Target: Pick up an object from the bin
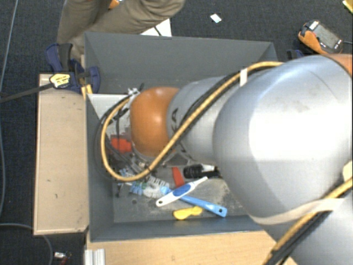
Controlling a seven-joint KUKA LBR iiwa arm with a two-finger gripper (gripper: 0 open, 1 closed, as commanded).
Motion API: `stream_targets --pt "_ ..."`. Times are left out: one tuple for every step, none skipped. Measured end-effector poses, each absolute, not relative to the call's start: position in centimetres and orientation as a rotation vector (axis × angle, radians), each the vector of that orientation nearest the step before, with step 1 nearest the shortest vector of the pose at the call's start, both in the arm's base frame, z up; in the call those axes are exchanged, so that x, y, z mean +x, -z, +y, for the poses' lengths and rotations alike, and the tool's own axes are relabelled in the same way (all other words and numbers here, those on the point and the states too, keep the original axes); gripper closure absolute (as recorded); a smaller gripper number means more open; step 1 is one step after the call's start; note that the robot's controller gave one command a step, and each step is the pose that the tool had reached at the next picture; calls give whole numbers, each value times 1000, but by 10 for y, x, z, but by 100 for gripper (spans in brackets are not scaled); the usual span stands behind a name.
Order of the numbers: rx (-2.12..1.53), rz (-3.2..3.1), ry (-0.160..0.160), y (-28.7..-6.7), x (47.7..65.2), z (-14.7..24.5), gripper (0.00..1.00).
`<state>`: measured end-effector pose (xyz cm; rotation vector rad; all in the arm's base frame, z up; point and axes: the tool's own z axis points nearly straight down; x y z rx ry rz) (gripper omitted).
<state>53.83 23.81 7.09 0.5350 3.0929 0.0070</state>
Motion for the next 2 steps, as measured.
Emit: stream_targets --pt "541 3092 -9 -72 541 239 100" --pt "542 3092 -9 -72 541 239 100"
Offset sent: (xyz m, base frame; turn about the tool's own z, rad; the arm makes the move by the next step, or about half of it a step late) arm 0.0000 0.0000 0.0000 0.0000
